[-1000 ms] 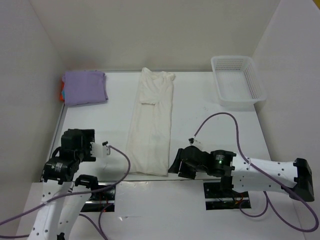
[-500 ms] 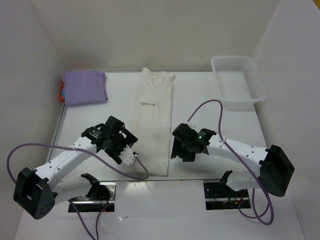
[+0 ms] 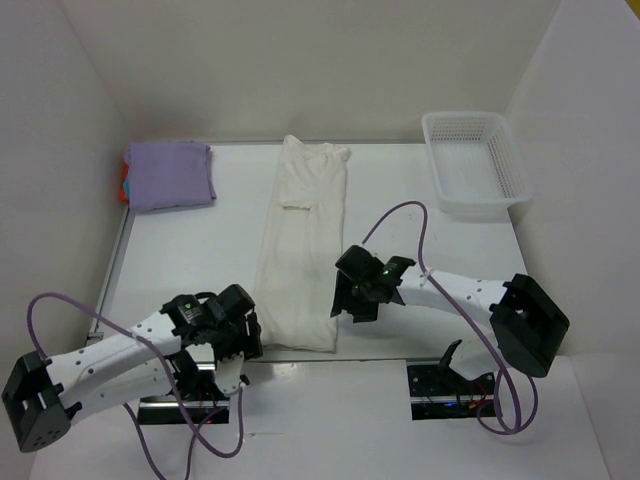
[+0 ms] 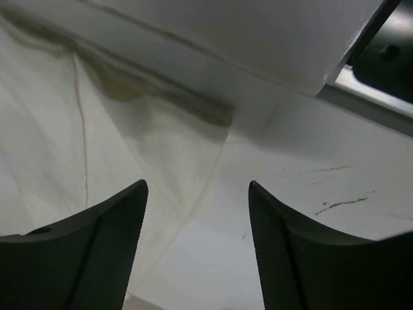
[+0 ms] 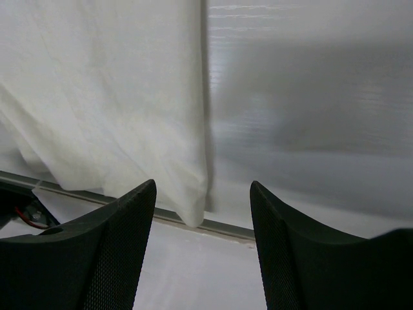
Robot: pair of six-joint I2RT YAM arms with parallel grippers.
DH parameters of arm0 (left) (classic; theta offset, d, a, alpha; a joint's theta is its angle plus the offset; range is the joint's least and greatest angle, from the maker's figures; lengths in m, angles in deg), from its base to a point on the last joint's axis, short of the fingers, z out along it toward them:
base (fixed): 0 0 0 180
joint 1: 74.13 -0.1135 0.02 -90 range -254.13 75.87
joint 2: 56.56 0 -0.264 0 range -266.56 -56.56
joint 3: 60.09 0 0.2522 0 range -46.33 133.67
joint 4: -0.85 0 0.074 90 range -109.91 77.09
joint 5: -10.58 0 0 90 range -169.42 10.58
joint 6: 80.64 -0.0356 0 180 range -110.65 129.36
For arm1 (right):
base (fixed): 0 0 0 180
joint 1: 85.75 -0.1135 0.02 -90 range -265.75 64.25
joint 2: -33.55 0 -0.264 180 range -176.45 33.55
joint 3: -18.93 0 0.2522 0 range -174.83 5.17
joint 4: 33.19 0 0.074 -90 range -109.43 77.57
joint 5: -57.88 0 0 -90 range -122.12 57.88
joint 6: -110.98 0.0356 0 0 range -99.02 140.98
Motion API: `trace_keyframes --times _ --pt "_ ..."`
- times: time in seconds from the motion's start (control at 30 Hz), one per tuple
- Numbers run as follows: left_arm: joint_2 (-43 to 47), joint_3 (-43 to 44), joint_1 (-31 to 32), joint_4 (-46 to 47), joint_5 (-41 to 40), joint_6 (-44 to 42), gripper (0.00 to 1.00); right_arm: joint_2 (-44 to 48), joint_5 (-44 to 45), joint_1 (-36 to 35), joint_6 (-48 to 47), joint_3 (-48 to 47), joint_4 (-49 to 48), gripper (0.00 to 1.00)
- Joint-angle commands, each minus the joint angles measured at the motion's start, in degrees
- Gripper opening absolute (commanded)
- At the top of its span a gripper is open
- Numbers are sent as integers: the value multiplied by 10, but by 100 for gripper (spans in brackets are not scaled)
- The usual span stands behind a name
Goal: Fold and stack the t-shirts
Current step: Rotate the tshirt 90 degrees, then grab the bottom of the folded rectangular tshirt with both arms
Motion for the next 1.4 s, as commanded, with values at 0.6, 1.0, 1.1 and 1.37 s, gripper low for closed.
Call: trace_keyframes --times 0.6,1.0,1.1,1.37 --pt "-314 91 43 12 84 49 29 36 -25 -21 33 39 -30 66" --pt "-303 86 43 48 96 134 4 -52 -67 -94 54 39 -59 61" --pt "-297 86 43 48 96 148 3 -84 -77 -94 48 24 -81 60" --pt "-280 86 43 65 91 199 0 -107 -74 -94 41 1 -76 35"
